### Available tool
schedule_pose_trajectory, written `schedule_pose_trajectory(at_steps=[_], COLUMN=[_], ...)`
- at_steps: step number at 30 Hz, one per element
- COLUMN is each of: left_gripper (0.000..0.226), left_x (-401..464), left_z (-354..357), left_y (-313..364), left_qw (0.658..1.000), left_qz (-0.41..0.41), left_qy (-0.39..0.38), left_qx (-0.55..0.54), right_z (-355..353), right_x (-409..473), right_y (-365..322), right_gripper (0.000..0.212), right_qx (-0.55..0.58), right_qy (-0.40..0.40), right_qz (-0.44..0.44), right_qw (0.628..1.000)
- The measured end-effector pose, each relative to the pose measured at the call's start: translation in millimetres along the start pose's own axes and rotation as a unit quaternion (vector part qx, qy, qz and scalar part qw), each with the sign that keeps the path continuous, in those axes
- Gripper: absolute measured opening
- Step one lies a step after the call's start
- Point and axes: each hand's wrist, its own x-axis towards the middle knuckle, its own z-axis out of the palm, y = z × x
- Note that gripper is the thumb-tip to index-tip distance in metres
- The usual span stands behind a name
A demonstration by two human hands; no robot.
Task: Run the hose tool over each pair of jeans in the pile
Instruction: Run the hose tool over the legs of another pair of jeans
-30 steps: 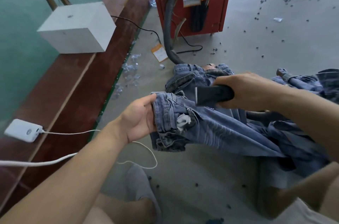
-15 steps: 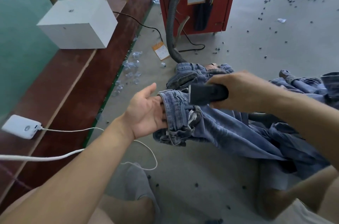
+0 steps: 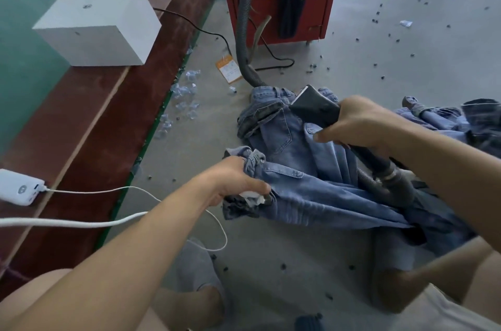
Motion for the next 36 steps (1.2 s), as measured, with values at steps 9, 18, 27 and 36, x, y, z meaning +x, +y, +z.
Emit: schedule_pose_trajectory(at_steps=[9, 18, 27, 36], left_gripper=[0.017, 0.028, 0.048, 0.041], left_x=[-1.6, -3.7, 0.2, -2.6], left_z=[4.2, 24.7, 29.6, 21.5], left_y=[6.7, 21.2, 21.8, 18.6], left_qw=[0.972, 0.899, 0.972, 0.922], left_qz=[0.009, 0.071, 0.105, 0.106], left_qy=[-0.027, -0.115, -0.026, -0.105], left_qx=[-0.233, -0.416, -0.207, -0.358], right_z=[19.2, 30.4, 27.1, 17.0], right_x=[-14.8, -31.4, -28.1, -19.2], right_y=[-3.1, 0.5, 1.6, 3.1], right_gripper=[0.040, 0.052, 0.039, 0.039], right_qx=[-0.086, -0.068, -0.040, -0.054], right_qy=[-0.006, 0.033, 0.000, 0.002], right_qz=[-0.081, -0.138, -0.130, -0.137], right_qw=[0.993, 0.988, 0.991, 0.989])
